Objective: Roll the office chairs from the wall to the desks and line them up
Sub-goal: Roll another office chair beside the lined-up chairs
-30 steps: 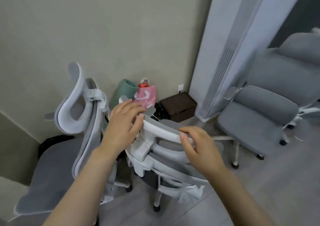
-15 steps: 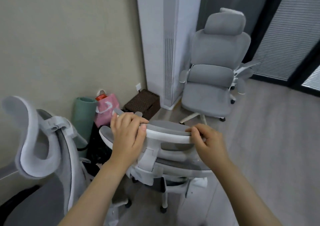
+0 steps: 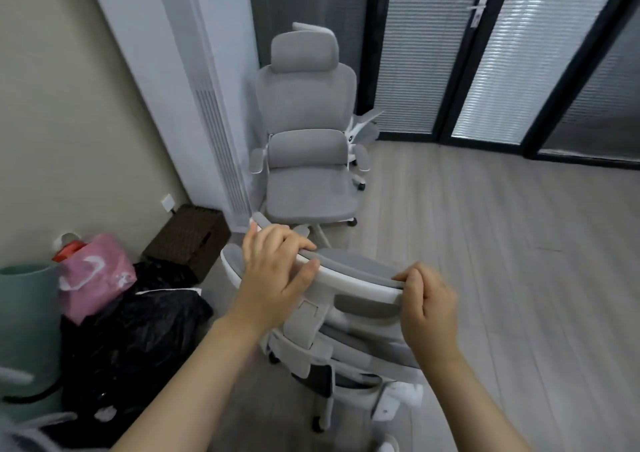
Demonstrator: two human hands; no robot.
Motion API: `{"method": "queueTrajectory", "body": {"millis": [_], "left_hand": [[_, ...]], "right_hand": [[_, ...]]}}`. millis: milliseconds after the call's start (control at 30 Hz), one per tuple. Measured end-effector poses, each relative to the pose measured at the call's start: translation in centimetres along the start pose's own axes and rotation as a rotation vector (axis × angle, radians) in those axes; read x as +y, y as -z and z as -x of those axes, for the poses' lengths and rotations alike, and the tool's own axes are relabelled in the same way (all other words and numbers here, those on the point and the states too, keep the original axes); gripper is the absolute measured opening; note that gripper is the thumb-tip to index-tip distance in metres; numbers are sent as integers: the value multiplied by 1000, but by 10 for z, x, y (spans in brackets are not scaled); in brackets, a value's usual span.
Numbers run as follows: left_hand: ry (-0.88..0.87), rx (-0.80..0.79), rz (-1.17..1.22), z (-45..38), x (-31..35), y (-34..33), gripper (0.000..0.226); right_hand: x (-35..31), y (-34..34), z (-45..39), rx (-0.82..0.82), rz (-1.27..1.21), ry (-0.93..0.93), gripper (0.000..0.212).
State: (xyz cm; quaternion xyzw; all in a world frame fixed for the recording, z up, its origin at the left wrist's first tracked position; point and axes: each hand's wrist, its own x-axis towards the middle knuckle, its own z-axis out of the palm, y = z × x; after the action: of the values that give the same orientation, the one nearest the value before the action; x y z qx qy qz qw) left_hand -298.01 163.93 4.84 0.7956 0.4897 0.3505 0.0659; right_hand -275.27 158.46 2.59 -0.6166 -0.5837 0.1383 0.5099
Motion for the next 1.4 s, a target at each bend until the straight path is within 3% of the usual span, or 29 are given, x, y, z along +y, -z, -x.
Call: {"method": "queueTrajectory", "body": {"millis": [300,567,933,1400], "left_hand": [[-216,-146,163,-88,84,-118,38],[-367,-259,313,-176,177,-237,34],[-456,-363,515,-282,331,-407,36],[-744,-553,686,-404,541,-622,31]], "right_hand": [[90,100,-28,324,291,-67,42],[170,195,-75,479,422,-168,41],[280,338,-136,652,516,-315,45],[438,528,-224,1011,576,-451,33]]}}
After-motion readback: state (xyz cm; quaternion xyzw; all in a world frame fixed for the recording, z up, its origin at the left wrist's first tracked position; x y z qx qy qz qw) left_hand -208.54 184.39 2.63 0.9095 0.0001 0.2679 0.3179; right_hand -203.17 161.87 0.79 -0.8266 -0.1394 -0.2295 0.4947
